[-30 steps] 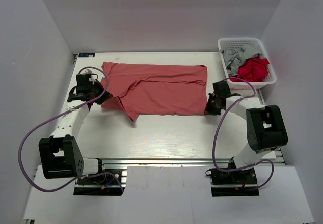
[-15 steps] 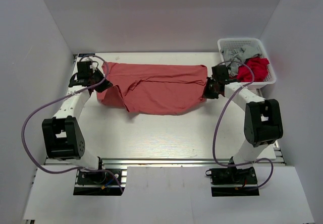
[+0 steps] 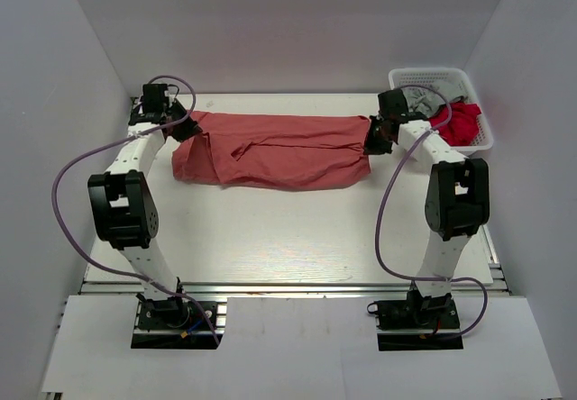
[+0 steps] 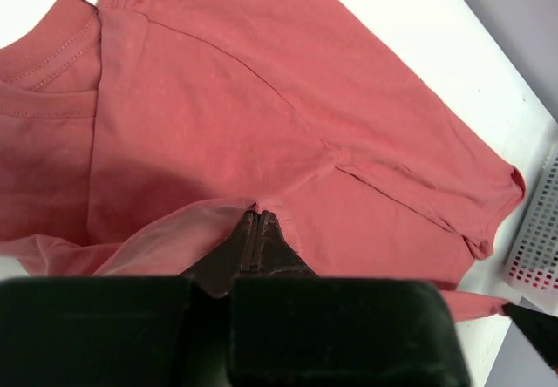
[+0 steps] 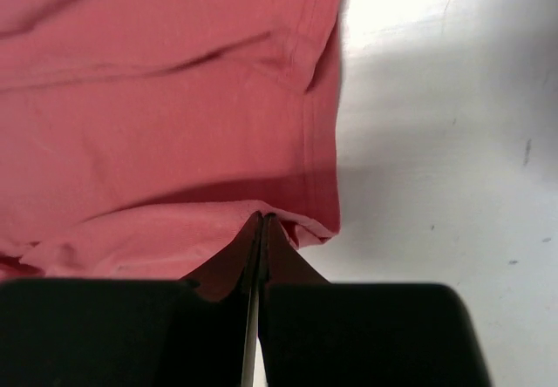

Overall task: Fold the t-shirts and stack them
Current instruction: Grap the side of the flattened tshirt closest away from the robot with both arms, then fold the other side of the tshirt into a rectangle

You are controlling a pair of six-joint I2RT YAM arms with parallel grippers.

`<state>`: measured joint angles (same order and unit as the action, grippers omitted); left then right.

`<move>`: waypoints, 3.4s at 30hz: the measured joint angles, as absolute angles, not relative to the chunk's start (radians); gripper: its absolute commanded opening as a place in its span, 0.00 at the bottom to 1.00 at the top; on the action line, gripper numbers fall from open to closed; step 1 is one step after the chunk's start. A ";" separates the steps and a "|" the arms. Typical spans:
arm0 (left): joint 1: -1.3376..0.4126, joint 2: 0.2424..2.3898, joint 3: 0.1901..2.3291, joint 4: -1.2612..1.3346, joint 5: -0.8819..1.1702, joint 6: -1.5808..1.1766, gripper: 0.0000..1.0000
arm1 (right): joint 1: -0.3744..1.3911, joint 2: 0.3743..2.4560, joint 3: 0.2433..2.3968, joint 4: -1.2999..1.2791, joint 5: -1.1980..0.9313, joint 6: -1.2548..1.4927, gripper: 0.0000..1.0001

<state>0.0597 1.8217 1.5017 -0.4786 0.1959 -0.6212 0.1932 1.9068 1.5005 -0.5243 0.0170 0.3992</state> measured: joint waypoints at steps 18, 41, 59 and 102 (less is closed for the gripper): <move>0.095 2.002 1.721 -0.531 0.120 -0.618 0.00 | 0.139 2.083 1.716 -0.587 0.047 0.389 0.00; 0.096 2.304 1.958 -0.422 0.174 -0.591 1.00 | 0.113 2.225 1.819 -0.492 0.049 0.311 0.88; 0.037 2.019 1.653 -0.475 0.161 -0.379 1.00 | 0.197 1.950 1.543 -0.332 -0.147 0.244 0.90; -0.266 2.114 1.644 -0.612 -0.091 0.052 0.10 | 0.218 2.096 1.498 -0.303 -0.239 0.307 0.90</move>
